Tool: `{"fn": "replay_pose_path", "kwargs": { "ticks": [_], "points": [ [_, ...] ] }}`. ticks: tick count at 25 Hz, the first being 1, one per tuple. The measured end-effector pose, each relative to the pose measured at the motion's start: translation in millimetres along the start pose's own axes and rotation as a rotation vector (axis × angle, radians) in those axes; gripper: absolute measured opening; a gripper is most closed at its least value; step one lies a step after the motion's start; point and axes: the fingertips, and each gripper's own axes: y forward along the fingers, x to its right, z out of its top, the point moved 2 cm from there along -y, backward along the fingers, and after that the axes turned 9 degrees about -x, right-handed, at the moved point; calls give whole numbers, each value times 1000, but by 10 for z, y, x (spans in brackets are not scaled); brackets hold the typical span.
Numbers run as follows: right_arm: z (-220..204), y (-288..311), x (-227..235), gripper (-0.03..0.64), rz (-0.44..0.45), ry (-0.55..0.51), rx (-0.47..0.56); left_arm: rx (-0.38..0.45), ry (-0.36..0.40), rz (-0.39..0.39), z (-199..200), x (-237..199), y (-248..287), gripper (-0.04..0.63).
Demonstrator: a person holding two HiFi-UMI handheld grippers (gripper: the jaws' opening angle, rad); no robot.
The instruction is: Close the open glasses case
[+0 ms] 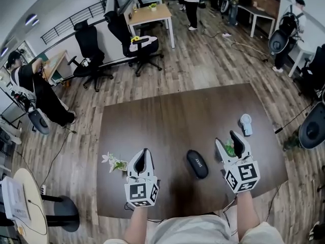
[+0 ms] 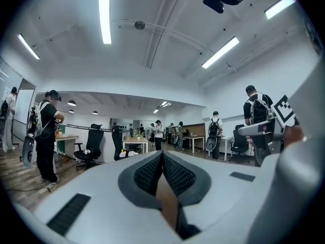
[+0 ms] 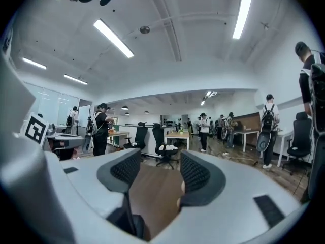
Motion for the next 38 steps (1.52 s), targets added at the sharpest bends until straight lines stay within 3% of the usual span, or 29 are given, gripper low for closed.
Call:
{"fn": "replay_pose_path", "kwargs": {
  "ticks": [4,9,15,26,30,34,38],
  "points": [
    [255,-61,62,249,-64,-84,69,63,78,17,291,2,-14,2],
    [368,-86,56,244,-121,-157,152,248,175,2,514,60,-153,3],
    [274,-64,30,244,-112,-116,145,194,125,72,368,-70,-114,3],
    [235,-158,28,226,-118,-94,142,168,117,62,298,-37,-178,3],
    [250,-162,21,163,-123,-90,152,162,116,60,287,-38,-171,3],
    [216,-185,41,18,-144,-84,159,163,117,58,265,-9,-183,3],
    [207,-175,66,0,-134,-63,153,165,111,58,277,17,-171,3]
  ]
}}
